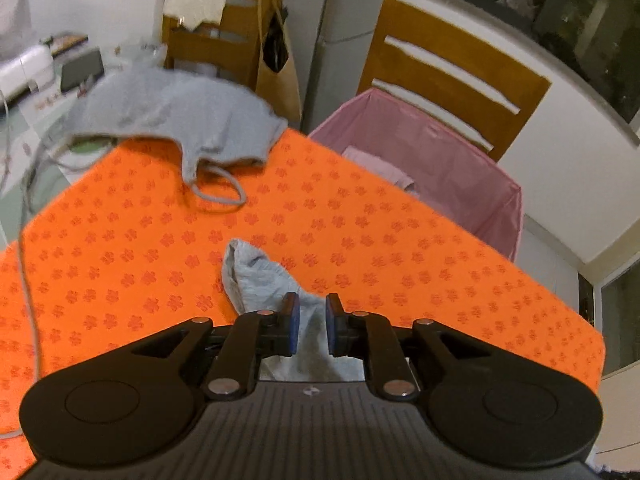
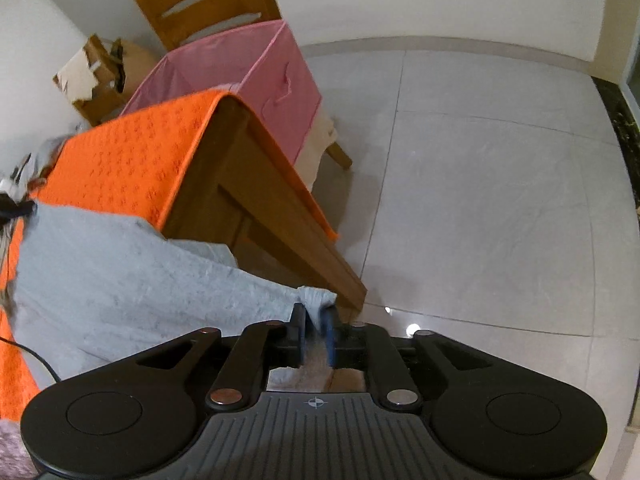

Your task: Fold clothes

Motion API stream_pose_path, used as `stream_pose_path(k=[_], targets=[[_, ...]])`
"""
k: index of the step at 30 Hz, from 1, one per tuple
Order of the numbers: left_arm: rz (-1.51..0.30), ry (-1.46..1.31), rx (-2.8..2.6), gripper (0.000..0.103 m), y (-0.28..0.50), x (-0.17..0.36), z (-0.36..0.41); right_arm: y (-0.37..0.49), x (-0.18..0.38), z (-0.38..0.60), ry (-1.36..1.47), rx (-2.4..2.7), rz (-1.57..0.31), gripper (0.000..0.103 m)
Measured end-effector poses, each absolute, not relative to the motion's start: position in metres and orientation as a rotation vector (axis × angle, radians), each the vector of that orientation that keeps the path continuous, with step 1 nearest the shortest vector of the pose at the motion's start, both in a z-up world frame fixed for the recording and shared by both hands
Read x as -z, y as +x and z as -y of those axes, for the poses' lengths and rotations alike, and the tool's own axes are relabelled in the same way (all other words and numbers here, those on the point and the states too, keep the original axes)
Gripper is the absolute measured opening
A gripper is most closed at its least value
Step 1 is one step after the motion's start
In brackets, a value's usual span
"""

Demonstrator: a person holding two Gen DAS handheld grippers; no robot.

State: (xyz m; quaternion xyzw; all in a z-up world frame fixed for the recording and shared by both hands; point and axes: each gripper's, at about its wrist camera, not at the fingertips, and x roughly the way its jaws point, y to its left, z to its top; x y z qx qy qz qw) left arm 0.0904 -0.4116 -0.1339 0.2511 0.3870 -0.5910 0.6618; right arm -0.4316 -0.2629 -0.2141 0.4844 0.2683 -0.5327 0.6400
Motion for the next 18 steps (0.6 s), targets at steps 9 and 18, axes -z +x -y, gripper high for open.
stream_pose_path(k=[9,18], targets=[[-0.803,0.51,1.373,0.018,0.051,0.079,0.34,-0.428,0.19,0.287,0.912,1.089,-0.666,0.021],[-0.778,0.486,1.289,0.022,-0.01,0.059,0.257,-0.438,0.17,0.314,0.784,0.864,-0.721,0.026]])
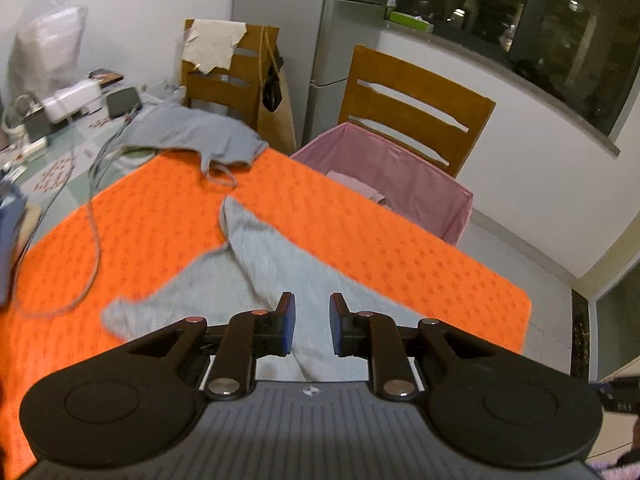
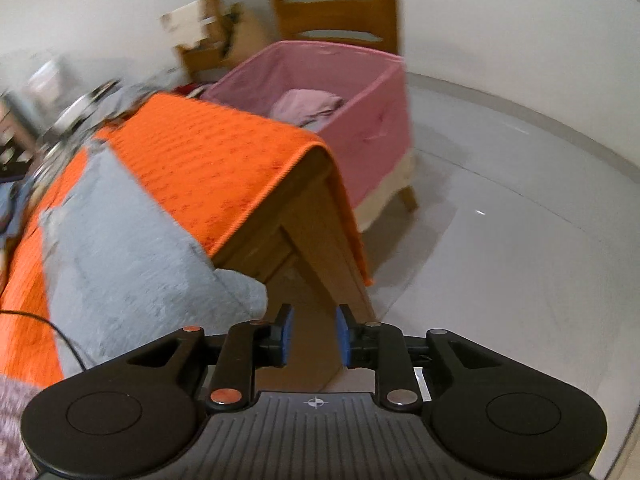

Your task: Fold clothes

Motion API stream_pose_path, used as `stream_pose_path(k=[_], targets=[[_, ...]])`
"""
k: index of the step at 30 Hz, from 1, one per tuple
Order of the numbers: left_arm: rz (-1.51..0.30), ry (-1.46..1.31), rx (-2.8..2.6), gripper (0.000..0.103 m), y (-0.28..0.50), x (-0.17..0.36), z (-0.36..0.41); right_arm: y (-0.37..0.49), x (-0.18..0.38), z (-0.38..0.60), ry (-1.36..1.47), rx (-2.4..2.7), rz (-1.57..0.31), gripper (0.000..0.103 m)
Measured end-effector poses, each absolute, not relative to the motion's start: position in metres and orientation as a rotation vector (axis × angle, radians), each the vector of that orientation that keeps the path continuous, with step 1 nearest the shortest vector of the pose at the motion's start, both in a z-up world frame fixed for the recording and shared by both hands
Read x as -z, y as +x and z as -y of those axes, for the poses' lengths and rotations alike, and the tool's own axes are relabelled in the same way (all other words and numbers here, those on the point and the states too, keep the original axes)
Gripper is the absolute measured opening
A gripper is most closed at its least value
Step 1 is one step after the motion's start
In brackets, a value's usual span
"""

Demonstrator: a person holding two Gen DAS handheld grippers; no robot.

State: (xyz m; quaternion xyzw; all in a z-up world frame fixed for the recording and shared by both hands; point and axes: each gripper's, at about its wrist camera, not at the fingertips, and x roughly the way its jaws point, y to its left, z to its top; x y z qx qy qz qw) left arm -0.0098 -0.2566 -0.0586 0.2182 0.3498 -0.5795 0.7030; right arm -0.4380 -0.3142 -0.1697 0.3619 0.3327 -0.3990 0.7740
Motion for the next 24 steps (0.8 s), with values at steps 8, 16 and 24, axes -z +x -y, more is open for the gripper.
stream_pose_path(k=[8,16,24], targets=[[-0.86,0.426,1.119,0.026,-0.084,0.067,0.206,-0.425,0.179,0.363,0.656,0.476,-0.773,0.026],[-0.892,0.351,0.895,0.031,-0.167,0.084,0.159,-0.404,0.182,0.391,0.441,0.084,-0.825,0.039],[-0.935,0.306,0.785,0.033,-0.25,0.116,0.133,-0.392,0.216,0.407,0.41,-0.047,-0.834,0.038]])
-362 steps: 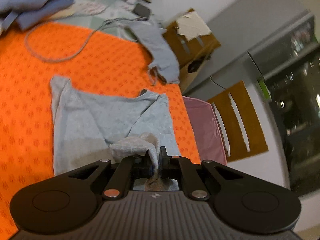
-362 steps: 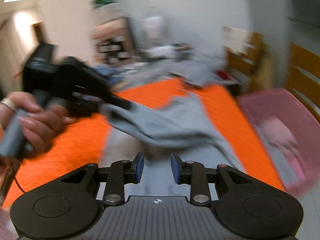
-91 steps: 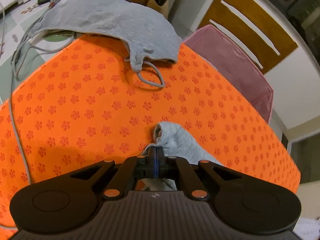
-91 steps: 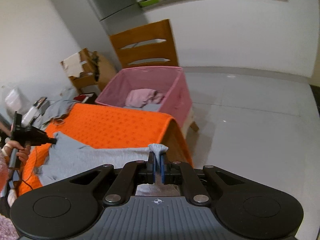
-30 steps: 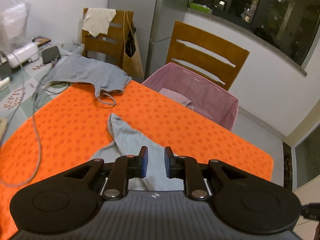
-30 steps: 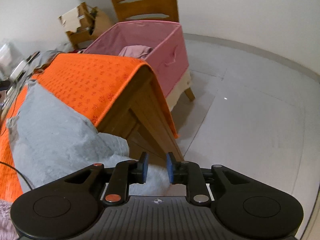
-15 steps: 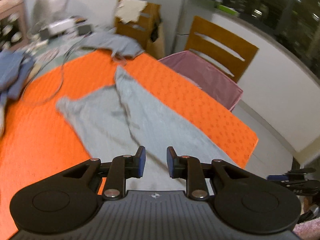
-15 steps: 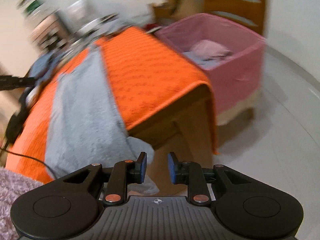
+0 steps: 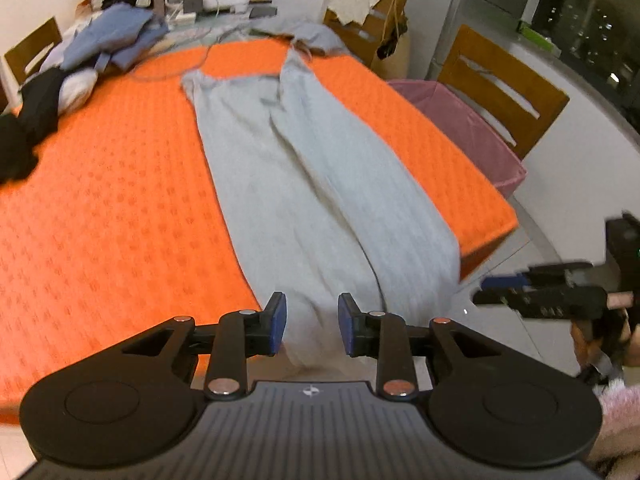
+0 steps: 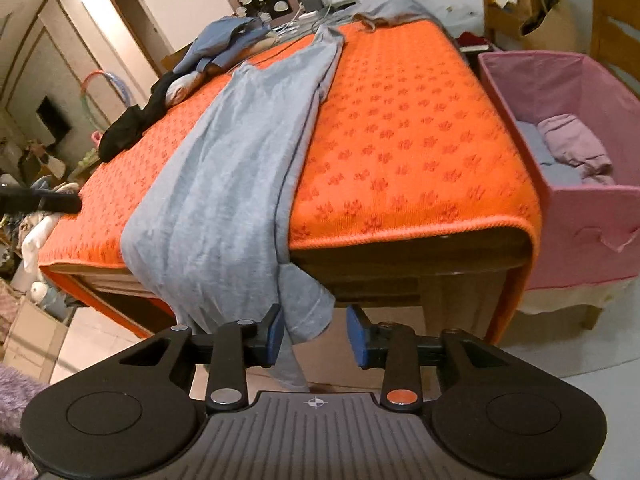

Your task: Fold clothes

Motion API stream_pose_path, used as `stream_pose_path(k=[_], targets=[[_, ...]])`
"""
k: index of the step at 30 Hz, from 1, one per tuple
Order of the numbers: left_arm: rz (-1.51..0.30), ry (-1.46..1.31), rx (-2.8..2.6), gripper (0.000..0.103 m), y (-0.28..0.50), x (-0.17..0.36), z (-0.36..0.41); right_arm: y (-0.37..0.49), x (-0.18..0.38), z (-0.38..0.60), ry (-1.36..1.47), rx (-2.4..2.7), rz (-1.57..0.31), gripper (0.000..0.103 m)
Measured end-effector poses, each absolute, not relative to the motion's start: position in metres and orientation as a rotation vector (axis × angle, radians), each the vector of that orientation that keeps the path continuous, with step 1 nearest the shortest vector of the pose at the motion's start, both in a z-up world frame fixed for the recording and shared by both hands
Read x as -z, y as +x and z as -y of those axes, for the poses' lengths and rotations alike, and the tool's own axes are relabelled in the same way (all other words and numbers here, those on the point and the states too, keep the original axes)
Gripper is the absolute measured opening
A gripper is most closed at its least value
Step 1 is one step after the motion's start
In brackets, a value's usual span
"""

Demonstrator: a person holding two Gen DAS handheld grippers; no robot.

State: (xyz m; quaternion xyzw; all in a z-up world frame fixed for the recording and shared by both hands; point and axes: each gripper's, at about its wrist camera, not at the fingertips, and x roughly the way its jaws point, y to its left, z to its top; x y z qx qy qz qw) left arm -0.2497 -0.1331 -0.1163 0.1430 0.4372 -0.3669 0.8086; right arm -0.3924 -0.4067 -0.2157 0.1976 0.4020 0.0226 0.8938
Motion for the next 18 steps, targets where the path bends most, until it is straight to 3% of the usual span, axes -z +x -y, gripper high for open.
stream_pose_path(k=[14,15,18], targets=[[-0.894,0.404,0.783,0.04,-0.325,0.14,0.153,-0.374,0.273,0.384,0.357,-0.311,-0.906,0.038],[-0.882,0.427,0.794,0.041,-0.33,0.141,0.154,-0.375,0.275,0.384,0.365,-0.33,-0.901,0.033],[-0.862,0.479,0.821,0.043,-0.341,0.144,0.156,-0.38,0.273,0.386,0.416,-0.398,-0.873,0.005]])
